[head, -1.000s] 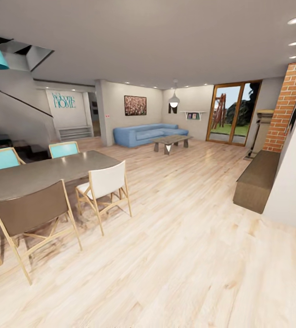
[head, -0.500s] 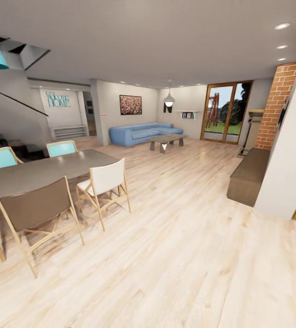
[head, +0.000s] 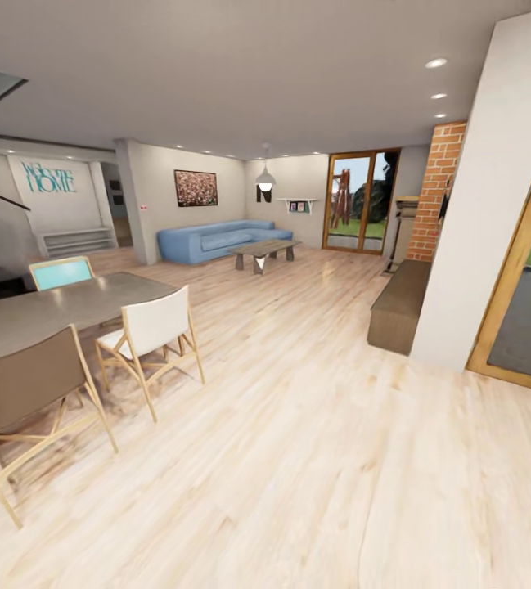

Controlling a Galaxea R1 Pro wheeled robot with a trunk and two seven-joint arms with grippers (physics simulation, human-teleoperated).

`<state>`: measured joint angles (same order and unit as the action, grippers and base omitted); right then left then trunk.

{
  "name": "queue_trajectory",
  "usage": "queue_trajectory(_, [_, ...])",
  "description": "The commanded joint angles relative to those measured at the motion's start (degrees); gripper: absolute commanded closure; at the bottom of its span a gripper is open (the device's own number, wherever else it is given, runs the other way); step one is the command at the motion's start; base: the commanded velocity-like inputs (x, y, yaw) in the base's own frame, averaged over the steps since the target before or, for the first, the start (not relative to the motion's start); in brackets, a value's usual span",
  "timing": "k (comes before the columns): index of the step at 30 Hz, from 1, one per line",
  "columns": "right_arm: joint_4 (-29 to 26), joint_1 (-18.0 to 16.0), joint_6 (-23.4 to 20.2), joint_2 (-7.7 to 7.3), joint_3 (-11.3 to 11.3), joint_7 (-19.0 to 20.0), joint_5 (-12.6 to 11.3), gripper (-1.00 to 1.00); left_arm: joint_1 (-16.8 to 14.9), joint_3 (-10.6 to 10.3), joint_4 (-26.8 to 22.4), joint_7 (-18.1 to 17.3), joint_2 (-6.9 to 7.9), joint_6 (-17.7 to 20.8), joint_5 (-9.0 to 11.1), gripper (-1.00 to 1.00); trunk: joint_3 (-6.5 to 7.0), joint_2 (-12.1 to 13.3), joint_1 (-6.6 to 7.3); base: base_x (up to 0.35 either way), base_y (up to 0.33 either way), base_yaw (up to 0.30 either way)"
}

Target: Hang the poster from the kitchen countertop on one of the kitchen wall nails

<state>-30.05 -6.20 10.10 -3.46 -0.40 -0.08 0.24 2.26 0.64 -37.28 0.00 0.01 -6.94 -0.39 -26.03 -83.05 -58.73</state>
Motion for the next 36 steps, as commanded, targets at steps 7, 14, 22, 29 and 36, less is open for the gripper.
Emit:
queue_trajectory(7, [0.1, 0.0, 0.2, -0.05, 0.0, 0.0, 0.0, -1.0, 0.0, 0.0, -0.1, 0.0, -0.01, -0.1, 0.0, -1.0, -0.05, 0.0, 0.0, -0.001, 0.0, -0.3])
queue_trajectory(14, [0.1, 0.0, 0.2, -0.06, 0.0, 0.0, 0.0, -1.0, 0.0, 0.0, -0.1, 0.0, -0.01, -0.1, -0.1, -1.0, -0.05, 0.0, 0.0, 0.0, 0.0, -0.3])
queue_trajectory(22, [0.1, 0.0, 0.2, -0.27, 0.0, 0.0, 0.0, -1.0, 0.0, 0.0, -0.1, 0.0, -0.01, -0.1, -0.1, -1.0, -0.05, 0.0, 0.0, 0.0, 0.0, -0.3])
queue_trajectory(29, [0.1, 0.0, 0.2, -0.32, 0.0, 0.0, 0.0, -1.0, 0.0, 0.0, -0.1, 0.0, -0.01, -0.1, 0.0, -1.0, -0.05, 0.0, 0.0, 0.0, 0.0, -0.3])
queue_trajectory(36, [0.1, 0.0, 0.2, -0.32, 0.0, 0.0, 0.0, -1.0, 0.0, 0.0, -0.1, 0.0, -0.01, -0.1, 0.0, -1.0, -0.05, 0.0, 0.0, 0.0, 0.0, -0.3])
